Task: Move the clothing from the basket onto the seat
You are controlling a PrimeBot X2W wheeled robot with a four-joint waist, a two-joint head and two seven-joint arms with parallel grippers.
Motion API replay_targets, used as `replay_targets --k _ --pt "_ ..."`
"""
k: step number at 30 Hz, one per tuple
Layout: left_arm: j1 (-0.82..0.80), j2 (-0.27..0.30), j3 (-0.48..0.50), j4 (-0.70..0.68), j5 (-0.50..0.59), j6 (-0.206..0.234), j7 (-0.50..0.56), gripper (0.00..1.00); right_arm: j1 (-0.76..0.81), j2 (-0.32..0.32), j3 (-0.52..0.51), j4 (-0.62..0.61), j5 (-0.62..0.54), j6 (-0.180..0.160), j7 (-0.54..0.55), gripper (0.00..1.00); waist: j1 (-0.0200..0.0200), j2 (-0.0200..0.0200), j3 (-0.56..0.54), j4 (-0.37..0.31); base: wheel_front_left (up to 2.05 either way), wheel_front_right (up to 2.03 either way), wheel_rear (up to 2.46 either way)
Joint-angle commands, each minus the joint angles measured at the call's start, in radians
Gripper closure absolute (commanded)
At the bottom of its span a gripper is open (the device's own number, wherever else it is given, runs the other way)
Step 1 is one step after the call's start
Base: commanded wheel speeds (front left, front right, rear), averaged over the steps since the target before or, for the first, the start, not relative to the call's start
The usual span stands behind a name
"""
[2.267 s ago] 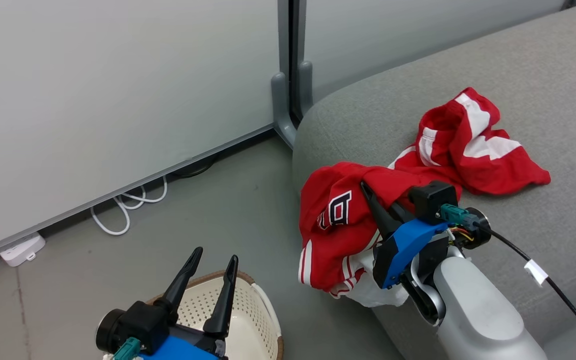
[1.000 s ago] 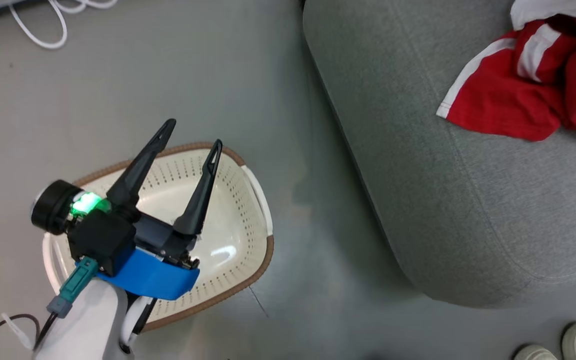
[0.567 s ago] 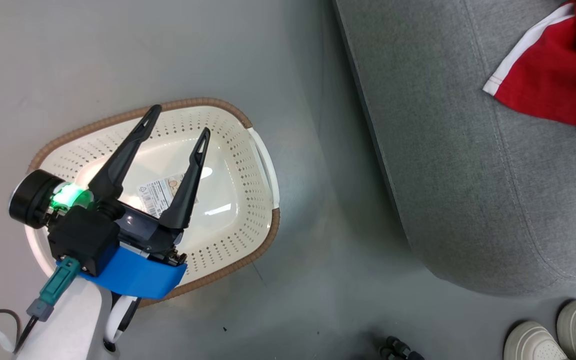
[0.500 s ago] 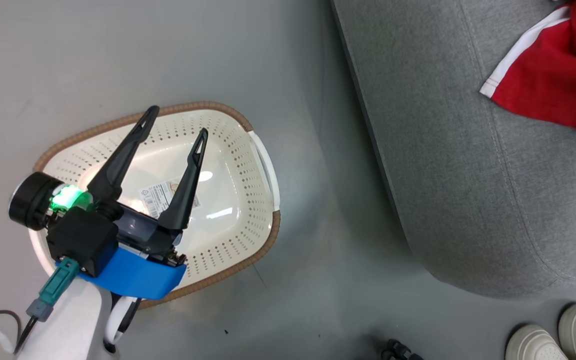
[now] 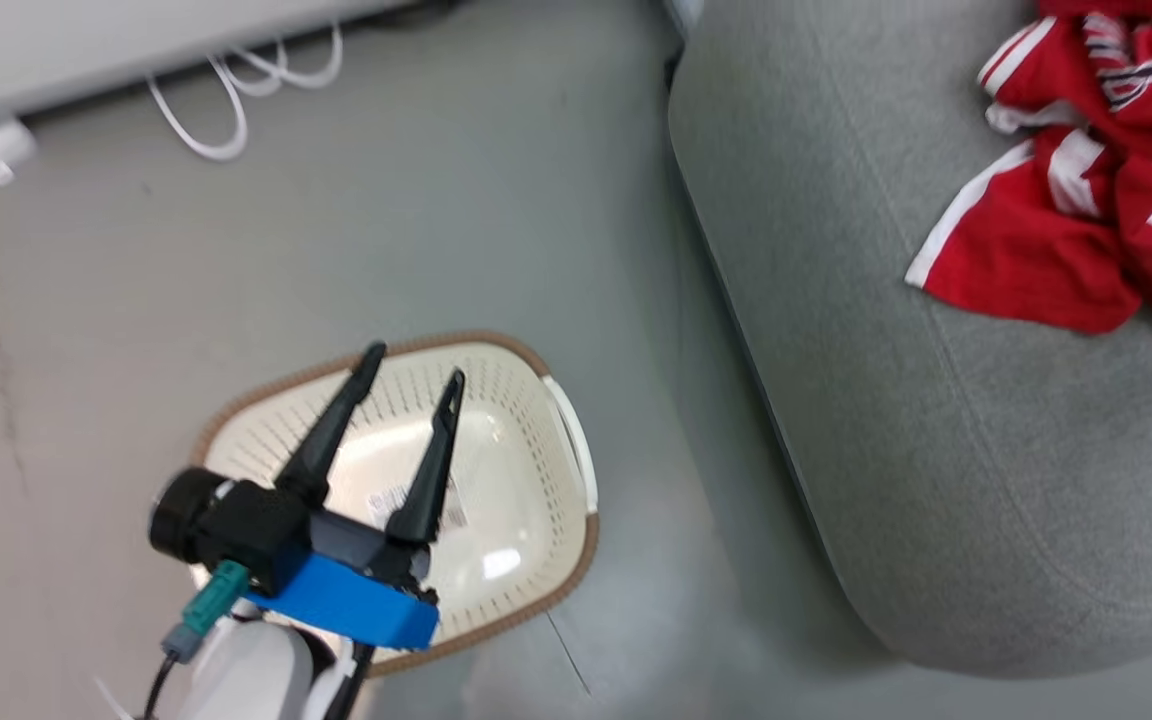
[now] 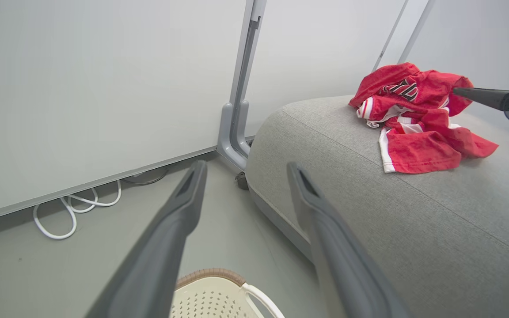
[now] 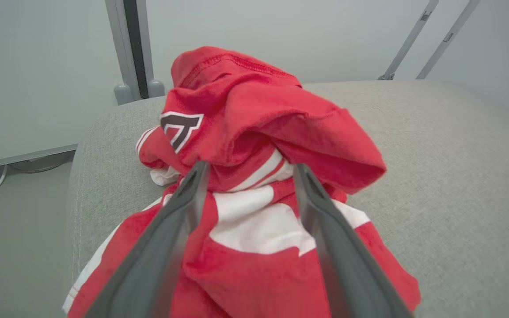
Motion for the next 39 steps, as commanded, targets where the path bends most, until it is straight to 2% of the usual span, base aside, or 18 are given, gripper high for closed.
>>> replay_targets --k 1,5,10,17,22,30,39 --pt "0.029 -0.013 0.0 0.027 -0.009 0.001 -0.007 0.0 0.057 -0.01 0.011 -0.022 0.009 0.0 0.012 0.0 0.0001 0.0 -0.141 0.058 0.0 0.0 0.0" --pt "0.083 -0.052 0.029 0.063 -0.031 0.005 -0.008 0.0 0.176 -0.019 0.027 -0.117 0.017 0.0 0.02 0.0 0.0001 0.0 -0.256 0.099 0.0 0.0 0.0" --pt "0.165 -0.076 0.093 0.076 -0.042 0.013 -0.008 0.0 0.335 0.014 0.014 -0.329 -0.004 0.0 0.041 0.0 0.0001 0.0 -0.356 0.137 0.0 0.0 0.0" --pt "0.25 -0.092 0.172 0.082 -0.054 0.014 -0.008 0.0 0.586 0.131 -0.051 -0.67 -0.08 0.0 0.138 0.0 0.0001 0.0 -0.439 0.215 0.0 0.0 0.0" --pt "0.267 -0.095 0.212 0.103 -0.051 0.008 -0.008 0.0 0.737 0.233 -0.073 -0.842 -0.135 0.0 0.186 0.0 0.0001 0.0 -0.47 0.268 0.0 0.0 0.0" --pt "0.263 -0.088 0.252 0.164 -0.049 0.002 -0.008 0.0 0.883 0.333 -0.079 -0.948 -0.188 0.0 0.208 0.0 0.0001 0.0 -0.482 0.316 0.0 0.0 0.0" --pt "0.281 -0.086 0.283 0.208 -0.038 0.001 -0.008 0.0 0.942 0.374 -0.07 -0.972 -0.224 0.0 0.209 0.0 0.0001 0.0 -0.481 0.318 0.0 0.0 0.0"
